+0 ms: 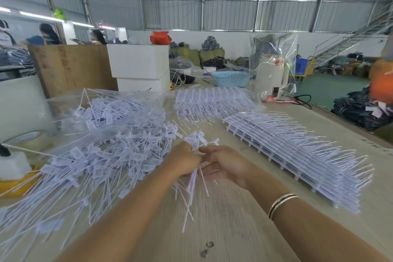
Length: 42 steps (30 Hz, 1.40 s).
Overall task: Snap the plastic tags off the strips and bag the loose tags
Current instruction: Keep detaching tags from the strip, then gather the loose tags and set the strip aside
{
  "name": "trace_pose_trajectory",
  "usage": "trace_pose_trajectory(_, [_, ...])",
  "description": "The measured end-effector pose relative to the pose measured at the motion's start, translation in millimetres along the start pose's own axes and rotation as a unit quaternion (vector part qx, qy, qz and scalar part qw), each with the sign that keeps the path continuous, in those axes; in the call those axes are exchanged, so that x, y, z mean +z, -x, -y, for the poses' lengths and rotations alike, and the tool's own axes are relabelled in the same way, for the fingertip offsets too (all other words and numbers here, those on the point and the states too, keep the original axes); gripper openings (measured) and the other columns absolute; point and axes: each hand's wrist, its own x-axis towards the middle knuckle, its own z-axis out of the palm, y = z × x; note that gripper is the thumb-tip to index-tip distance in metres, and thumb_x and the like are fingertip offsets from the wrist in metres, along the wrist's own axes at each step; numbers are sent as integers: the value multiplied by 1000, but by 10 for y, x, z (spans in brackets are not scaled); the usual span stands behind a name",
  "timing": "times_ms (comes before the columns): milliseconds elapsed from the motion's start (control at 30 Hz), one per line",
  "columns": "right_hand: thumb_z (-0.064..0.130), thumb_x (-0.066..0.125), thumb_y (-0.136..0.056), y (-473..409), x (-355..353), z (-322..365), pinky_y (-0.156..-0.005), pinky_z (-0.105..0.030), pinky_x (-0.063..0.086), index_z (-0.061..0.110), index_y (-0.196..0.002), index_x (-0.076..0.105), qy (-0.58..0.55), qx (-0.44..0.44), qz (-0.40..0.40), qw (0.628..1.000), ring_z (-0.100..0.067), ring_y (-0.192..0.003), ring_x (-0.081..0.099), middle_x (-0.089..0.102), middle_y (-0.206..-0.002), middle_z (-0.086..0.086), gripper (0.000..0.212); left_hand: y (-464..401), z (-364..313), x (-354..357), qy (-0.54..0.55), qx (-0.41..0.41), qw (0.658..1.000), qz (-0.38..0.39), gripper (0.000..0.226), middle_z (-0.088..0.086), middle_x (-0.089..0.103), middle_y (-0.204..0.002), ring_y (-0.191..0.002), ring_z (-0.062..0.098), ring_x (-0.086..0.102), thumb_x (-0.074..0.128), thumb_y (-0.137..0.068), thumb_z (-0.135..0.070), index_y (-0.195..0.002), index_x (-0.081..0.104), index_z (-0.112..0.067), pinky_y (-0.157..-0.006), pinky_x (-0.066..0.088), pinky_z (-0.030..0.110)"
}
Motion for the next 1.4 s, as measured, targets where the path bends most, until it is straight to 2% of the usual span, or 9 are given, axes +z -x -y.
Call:
trace_pose_trajectory(233, [7, 42, -97, -55, -149, -26, -78, -29, 54, 17, -101, 68, 96, -65, -68, 991, -12, -72, 60, 65, -94, -1, 28, -17, 386, -844, -190, -38, 976, -96, 23, 9, 57, -101, -78, 21, 58, 52, -92, -24, -107, 46, -8, -60, 44, 27])
trace_pose_trajectory(400, [5, 40, -96, -87, -208, -87, -63, -22, 47, 17, -94, 69, 141, -80, -113, 980, -11, -66, 55, 64, -86, 0, 31, 43, 659, -1084, -438, -130, 886, -81, 60, 8, 50, -128, -117, 27, 49, 51, -86, -60, -125, 51, -14, -92, 44, 36])
trace_pose_trajectory(500, [5, 40, -95, -123, -258, -128, -54, -15, 41, 22, -85, 68, 164, -94, -166, 968, -9, -62, 50, 63, -80, 1, 35, 92, 488, -845, -481, -29, 867, -131, 56, 8, 41, -133, -124, 27, 37, 46, -88, -53, -128, 43, -15, -95, 38, 41])
trace_pose_trajectory(700, [8, 42, -92, -157, -444, -265, -57, -18, 39, 32, -79, 62, 283, -101, -259, 918, -5, -65, 53, 61, -80, 10, 34, 132, -12, 24, -336, 238, 908, -77, 37, 3, 48, -124, -115, 22, 43, 41, -93, -34, -125, 48, -16, -93, 40, 39])
trace_pose_trajectory(833, [9, 44, -91, -112, -644, -343, -66, -25, 40, 25, -93, 67, 390, -96, -298, 866, -9, -78, 54, 57, -98, 7, 28, 45, 6, 383, -389, 215, 896, -15, 36, 5, 46, -132, -120, 26, 42, 32, -98, -28, -131, 42, -16, -96, 37, 42])
trace_pose_trajectory(1033, [20, 41, -96, -31, -891, -479, -100, -35, 39, 24, -123, 57, 572, -42, -303, 761, -21, -116, 47, 52, -126, 0, 32, -53, 392, 221, -385, 130, 911, -67, 32, 4, 47, -124, -115, 24, 46, 36, -93, -12, -123, 43, -16, -89, 40, 37])
trace_pose_trajectory(1233, [23, 33, -98, -52, -828, -510, -99, -35, 31, 19, -130, 49, 680, -1, -316, 662, -26, -121, 37, 42, -131, -7, 36, 16, 315, 148, -408, 154, 896, -86, 34, 4, 50, -125, -117, 24, 42, 40, -91, -17, -123, 50, -15, -98, 36, 38])
trace_pose_trajectory(1333, [22, 32, -98, -42, -834, -508, -99, -36, 31, 18, -126, 53, 688, 6, -307, 658, -27, -120, 38, 44, -130, -8, 35, 90, -12, 284, -211, 204, 956, -23, 34, 0, 54, -125, -115, 18, 48, 42, -93, -15, -124, 54, -18, -95, 41, 31])
trace_pose_trajectory(1400, [22, 35, -97, -22, -826, -525, -99, -36, 31, 18, -126, 50, 679, 2, -309, 666, -27, -119, 39, 47, -129, -7, 33, 102, -311, 412, 87, 102, 986, 95, 29, 3, 60, -116, -100, 17, 58, 45, -95, -13, -121, 57, -11, -78, 49, 25])
